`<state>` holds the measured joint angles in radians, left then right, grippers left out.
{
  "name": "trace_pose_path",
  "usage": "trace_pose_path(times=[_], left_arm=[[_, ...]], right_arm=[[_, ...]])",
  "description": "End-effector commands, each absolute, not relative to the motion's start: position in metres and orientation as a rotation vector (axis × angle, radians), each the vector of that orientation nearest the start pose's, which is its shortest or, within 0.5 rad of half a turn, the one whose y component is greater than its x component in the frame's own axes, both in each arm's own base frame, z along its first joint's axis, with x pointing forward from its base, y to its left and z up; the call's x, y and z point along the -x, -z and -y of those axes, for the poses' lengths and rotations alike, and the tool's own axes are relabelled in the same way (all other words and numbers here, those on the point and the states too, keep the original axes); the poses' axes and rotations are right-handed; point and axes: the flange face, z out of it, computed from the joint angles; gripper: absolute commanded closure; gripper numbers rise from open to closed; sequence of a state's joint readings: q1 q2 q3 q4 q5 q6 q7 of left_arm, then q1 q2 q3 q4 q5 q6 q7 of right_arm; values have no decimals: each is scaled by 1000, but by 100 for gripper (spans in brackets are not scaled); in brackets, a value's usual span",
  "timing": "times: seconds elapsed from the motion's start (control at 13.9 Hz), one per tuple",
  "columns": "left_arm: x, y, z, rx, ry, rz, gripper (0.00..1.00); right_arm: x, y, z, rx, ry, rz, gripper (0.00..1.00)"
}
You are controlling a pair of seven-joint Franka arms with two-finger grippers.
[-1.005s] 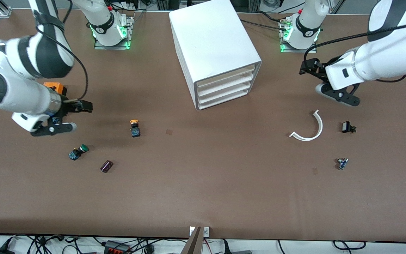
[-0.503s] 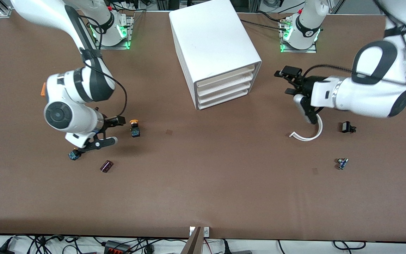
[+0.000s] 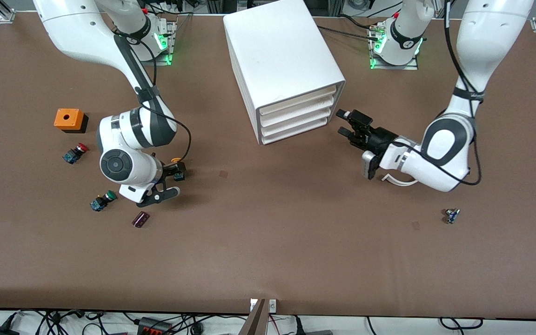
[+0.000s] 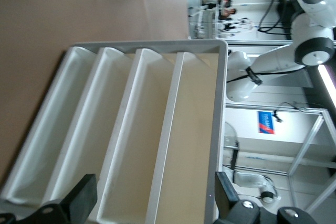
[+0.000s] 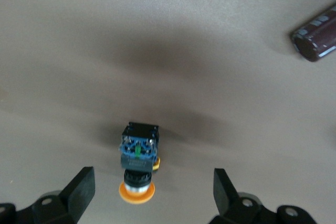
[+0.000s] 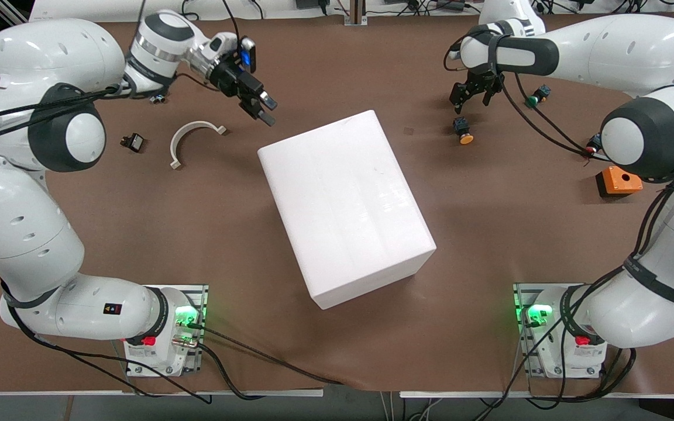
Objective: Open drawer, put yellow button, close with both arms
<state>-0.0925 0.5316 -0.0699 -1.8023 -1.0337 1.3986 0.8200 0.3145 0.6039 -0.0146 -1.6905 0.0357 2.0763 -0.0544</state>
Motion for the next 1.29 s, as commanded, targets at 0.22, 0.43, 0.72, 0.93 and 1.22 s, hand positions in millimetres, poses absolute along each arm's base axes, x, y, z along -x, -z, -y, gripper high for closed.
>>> trace_pose_path(times=[0.22,0.43,0.72,0.93,1.22], left_arm=[[-505,-239,227,-1561,496,565,11],[-488,-205,241,-1452,447,586,30],[-473,-186,251,-1380,420,561,65],[-466,-188,253,-1335,431,533,69],[-462,-183,251,-1330,442,515,75]], right_arm=[[-615,-195,-211,3062,-392,560,0],[-607,-180,-216,3061,-440,564,0],[-602,-167,-218,3060,-481,572,2],[-600,-168,-218,3059,-496,564,46],[-604,-192,-222,3060,-485,533,95]])
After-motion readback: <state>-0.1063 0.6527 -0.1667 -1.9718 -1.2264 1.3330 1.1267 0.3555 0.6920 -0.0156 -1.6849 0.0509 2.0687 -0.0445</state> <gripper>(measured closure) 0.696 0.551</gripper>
